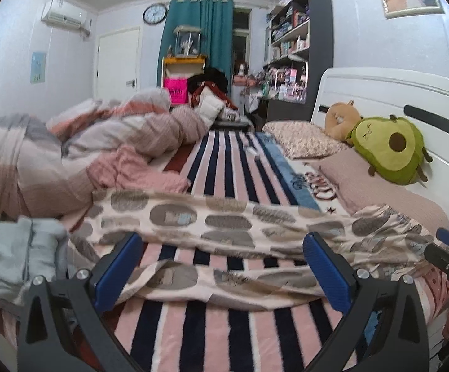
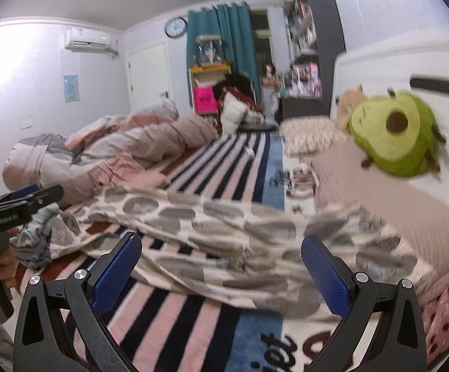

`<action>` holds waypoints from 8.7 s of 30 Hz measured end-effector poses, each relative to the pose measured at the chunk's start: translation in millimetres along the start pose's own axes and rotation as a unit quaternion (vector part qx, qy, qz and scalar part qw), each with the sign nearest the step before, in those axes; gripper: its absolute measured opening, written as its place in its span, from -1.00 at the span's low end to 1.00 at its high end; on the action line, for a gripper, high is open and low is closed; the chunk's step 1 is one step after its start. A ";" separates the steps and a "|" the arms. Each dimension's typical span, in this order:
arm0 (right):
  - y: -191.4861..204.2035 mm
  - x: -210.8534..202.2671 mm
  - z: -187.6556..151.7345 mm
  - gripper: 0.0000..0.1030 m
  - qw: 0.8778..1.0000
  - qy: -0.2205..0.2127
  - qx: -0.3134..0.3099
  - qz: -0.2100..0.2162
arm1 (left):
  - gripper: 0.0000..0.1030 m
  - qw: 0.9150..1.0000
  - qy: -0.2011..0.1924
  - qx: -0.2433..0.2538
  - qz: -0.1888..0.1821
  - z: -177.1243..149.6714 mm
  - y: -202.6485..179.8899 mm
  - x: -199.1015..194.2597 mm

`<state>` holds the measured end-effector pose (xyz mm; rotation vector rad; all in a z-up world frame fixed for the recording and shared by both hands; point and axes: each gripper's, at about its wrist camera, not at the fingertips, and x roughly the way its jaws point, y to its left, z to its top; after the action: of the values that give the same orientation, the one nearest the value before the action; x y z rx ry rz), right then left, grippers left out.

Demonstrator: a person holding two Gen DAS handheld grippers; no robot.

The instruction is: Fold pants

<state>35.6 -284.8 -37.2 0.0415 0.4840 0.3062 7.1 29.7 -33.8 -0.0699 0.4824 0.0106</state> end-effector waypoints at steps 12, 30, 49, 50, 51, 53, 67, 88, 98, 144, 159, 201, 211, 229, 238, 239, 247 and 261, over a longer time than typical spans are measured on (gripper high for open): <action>-95.7 64.2 -96.6 0.60 0.973 0.165 0.161 -0.003 | 0.98 0.991 0.126 -0.054 0.011 -69.4 54.8 66.0; -110.5 145.4 -102.9 -0.89 0.942 0.171 0.288 0.008 | 0.98 0.977 0.161 -0.135 0.019 -87.8 99.5 116.5; -115.9 92.6 -88.5 -0.97 0.955 0.109 0.264 -0.081 | -0.20 0.953 0.180 -0.226 0.090 -92.0 161.3 151.3; -114.7 93.7 -90.0 -0.97 0.955 0.114 0.264 -0.079 | -0.42 0.952 0.183 -0.227 0.094 -93.7 162.6 153.1; -113.4 95.1 -90.8 -0.97 0.954 0.117 0.263 -0.079 | -0.60 0.951 0.188 -0.226 0.099 -95.9 163.5 154.7; -112.5 95.4 -93.0 -0.97 0.954 0.122 0.263 -0.078 | -0.78 0.951 0.190 -0.226 0.094 -99.1 163.5 153.0; -106.5 100.6 -97.3 -0.94 0.954 0.139 0.257 -0.066 | 0.24 0.927 0.202 -0.316 0.004 -123.3 164.9 116.7; -113.4 130.8 -104.9 0.18 0.916 0.161 0.367 -0.029 | -0.93 0.964 0.116 -0.213 0.111 -78.0 183.8 80.3; -117.5 117.7 -111.8 -0.93 0.923 0.168 0.335 -0.091 | -0.93 0.964 0.120 -0.198 0.129 -85.4 194.4 55.8; -124.1 285.8 82.8 -0.95 0.981 0.158 0.106 -0.036 | -0.99 0.970 0.039 -0.166 0.172 87.3 223.6 274.2; -64.4 284.3 63.7 0.07 0.979 0.202 0.022 -0.018 | 0.35 0.972 0.127 -0.132 0.150 48.0 245.1 302.3; 65.3 416.7 17.1 0.19 0.916 0.258 -0.187 0.243 | -0.93 0.979 0.100 -0.125 0.128 37.2 238.3 289.7; 86.0 427.7 10.1 0.01 0.900 0.265 -0.228 0.259 | -0.93 0.975 0.122 -0.116 0.146 34.2 239.5 295.7; 89.2 406.5 5.0 -0.89 0.879 0.273 -0.259 0.294 | -0.90 0.974 0.120 -0.117 0.153 34.4 244.2 285.3; 75.6 398.9 30.4 -0.98 0.917 0.213 -0.218 0.257 | -0.90 0.973 0.112 -0.107 0.172 37.5 245.4 276.6; 72.7 397.5 34.7 -0.98 0.922 0.204 -0.209 0.253 | -0.90 0.972 0.111 -0.108 0.175 37.6 246.2 276.4; 78.0 404.9 46.0 -1.00 0.935 0.183 -0.204 0.223 | -0.92 0.976 0.061 -0.114 0.173 52.5 246.5 269.5; 96.1 450.3 34.2 -0.01 0.897 0.259 -0.226 0.277 | -0.93 0.980 0.009 -0.109 0.165 81.3 246.5 271.6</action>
<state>403.0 -57.2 -199.7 -0.3738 0.9198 1.0022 278.7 279.5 -103.8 -0.2045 0.5057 0.3883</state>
